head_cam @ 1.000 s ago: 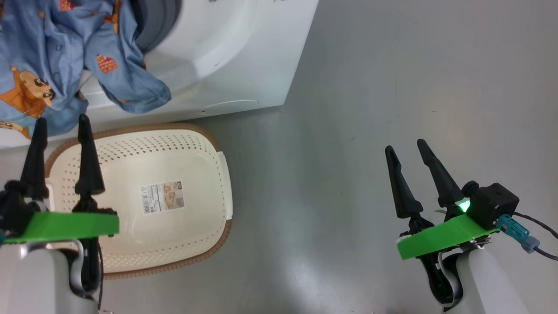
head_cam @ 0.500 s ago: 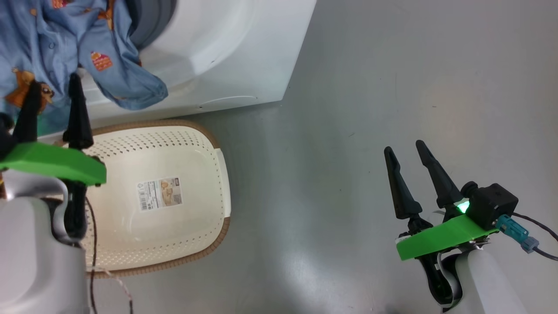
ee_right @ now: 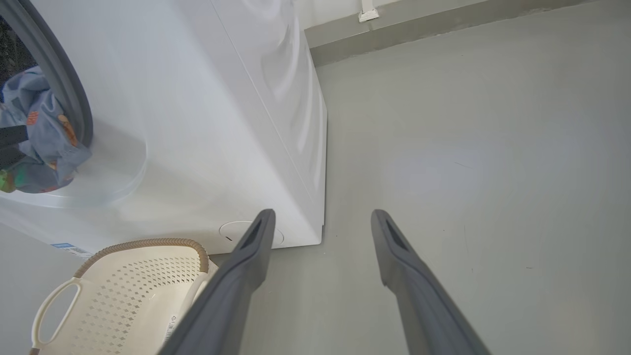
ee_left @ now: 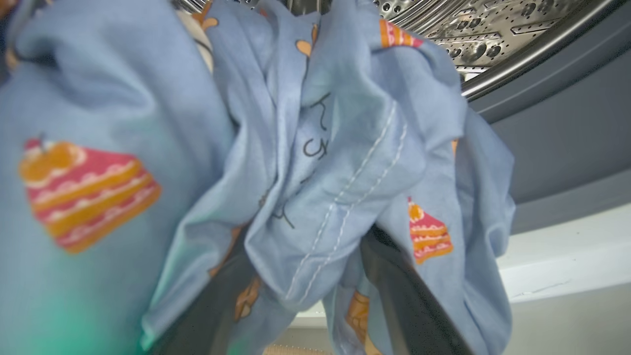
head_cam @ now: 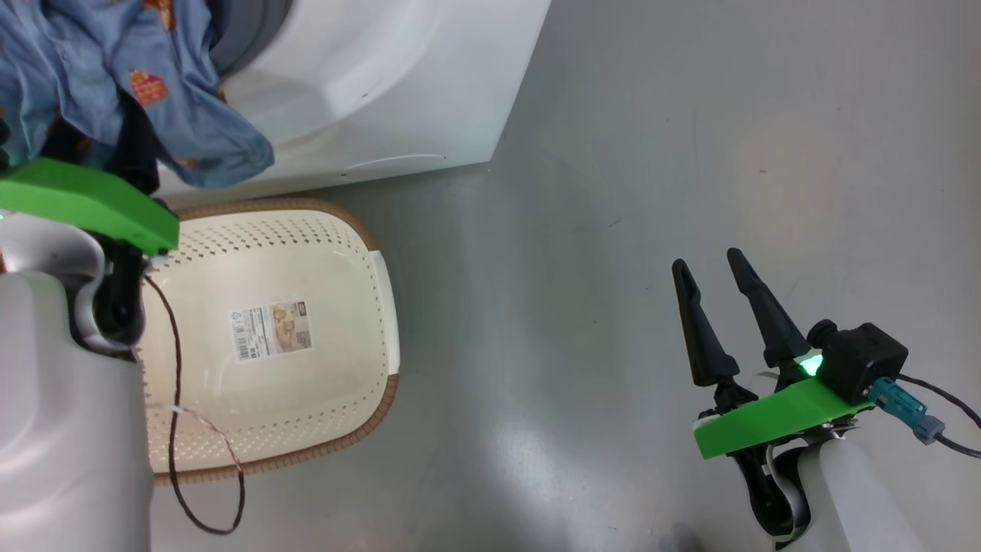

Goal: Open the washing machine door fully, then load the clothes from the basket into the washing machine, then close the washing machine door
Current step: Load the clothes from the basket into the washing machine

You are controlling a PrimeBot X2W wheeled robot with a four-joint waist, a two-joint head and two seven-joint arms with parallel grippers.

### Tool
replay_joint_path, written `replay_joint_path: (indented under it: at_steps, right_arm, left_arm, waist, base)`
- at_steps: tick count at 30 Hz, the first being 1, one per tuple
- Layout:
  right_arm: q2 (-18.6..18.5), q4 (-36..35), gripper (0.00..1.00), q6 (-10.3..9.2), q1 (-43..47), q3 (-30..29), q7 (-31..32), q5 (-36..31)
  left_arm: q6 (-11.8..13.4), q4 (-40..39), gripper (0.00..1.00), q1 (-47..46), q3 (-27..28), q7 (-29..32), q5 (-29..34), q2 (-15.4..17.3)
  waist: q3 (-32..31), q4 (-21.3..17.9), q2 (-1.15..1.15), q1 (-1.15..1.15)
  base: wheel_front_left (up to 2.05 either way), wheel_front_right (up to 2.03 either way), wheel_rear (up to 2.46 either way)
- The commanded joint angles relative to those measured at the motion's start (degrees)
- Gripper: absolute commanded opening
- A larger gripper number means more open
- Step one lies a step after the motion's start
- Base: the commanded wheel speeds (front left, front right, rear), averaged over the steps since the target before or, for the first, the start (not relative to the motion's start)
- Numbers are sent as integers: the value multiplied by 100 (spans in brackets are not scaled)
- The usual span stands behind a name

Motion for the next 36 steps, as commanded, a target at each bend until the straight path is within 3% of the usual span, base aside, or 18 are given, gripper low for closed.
replay_joint_path:
  at_steps: [1, 19, 36]
  right_arm:
    - [11, -93, 100, 9, 33, 164, -43, 59]
    - [11, -82, 100, 9, 65, 68, -43, 31]
    - [11, -212, 100, 9, 134, 100, -43, -48]
  left_arm:
    - [7, -65, 0, -126, 84, -42, 13, 237]
    - [-204, 367, 0, -1459, -478, -1242, 253, 575]
    - [-248, 1574, 0, -2895, -1069, -1582, 287, 1007]
  waist:
    - [21, -10, 0, 0]
    - [143, 150, 0, 0]
    - [781, 72, 0, 0]
  base:
    - [0, 0, 0]
    - [0, 0, 0]
    - [0, 0, 0]
